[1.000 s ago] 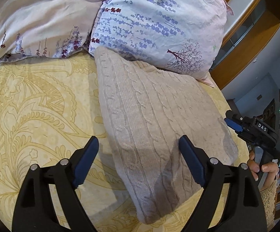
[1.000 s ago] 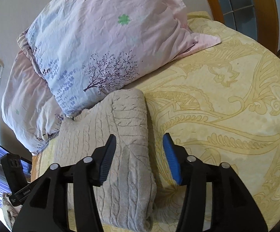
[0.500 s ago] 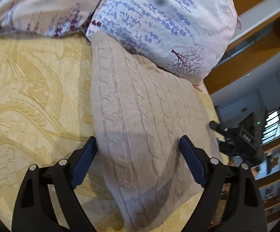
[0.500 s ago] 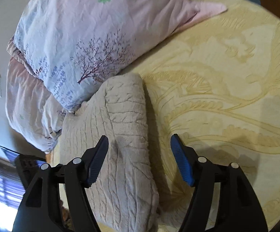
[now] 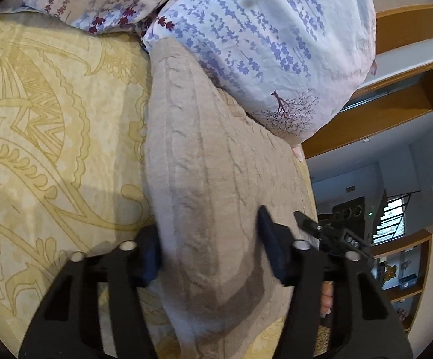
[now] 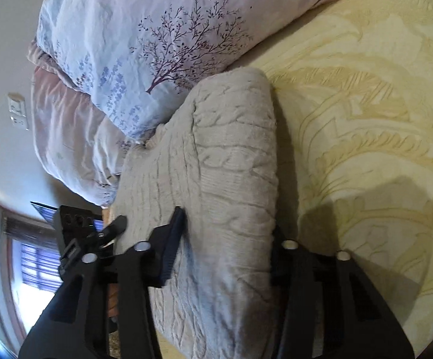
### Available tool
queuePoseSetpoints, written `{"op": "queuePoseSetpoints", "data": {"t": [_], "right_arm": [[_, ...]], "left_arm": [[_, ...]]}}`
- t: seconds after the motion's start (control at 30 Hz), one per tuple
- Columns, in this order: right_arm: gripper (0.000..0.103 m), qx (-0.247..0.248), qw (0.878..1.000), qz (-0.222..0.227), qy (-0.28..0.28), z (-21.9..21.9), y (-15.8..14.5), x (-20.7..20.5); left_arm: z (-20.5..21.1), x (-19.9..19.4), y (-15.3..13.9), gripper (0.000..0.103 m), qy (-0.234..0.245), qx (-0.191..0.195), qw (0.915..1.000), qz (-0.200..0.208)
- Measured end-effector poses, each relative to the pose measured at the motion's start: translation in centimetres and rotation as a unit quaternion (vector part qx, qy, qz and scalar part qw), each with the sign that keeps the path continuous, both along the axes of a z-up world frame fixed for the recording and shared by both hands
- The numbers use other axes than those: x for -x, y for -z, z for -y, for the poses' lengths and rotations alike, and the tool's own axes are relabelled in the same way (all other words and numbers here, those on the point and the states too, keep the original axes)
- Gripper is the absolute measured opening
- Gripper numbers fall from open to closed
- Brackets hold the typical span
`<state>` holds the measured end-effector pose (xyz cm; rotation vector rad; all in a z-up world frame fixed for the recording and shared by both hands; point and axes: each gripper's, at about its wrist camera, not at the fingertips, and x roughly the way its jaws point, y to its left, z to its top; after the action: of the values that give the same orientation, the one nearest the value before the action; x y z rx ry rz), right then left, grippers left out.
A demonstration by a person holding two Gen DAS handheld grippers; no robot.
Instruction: Fold small clothes
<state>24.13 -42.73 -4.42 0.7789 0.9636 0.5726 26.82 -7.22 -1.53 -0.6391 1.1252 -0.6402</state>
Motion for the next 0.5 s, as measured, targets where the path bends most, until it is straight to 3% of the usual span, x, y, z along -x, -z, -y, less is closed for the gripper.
{"op": "queuePoseSetpoints", "data": {"t": [0.13,0.3,0.5], "right_arm": [[0.030,-0.001,0.999,0.033,-0.002,-0.8,-1.5,1.5],[0.029,0.013,0.998,0.062,-0.019,-3.4,-3.3,3.3],[0.028,0.042,0.991,0.115,-0.052,-8.6,-5.0,3.9]], "left_arm": [[-0.8,1.0,-1.1,0.038,0.006,0.013,0.9997,0.019],[-2.7,2.8,-2.4,0.037,0.013,0.010,0.9992,0.037],[-8.0,4.7,-4.2,0.037,-0.007,-0.004,0.9983,0.058]]}}
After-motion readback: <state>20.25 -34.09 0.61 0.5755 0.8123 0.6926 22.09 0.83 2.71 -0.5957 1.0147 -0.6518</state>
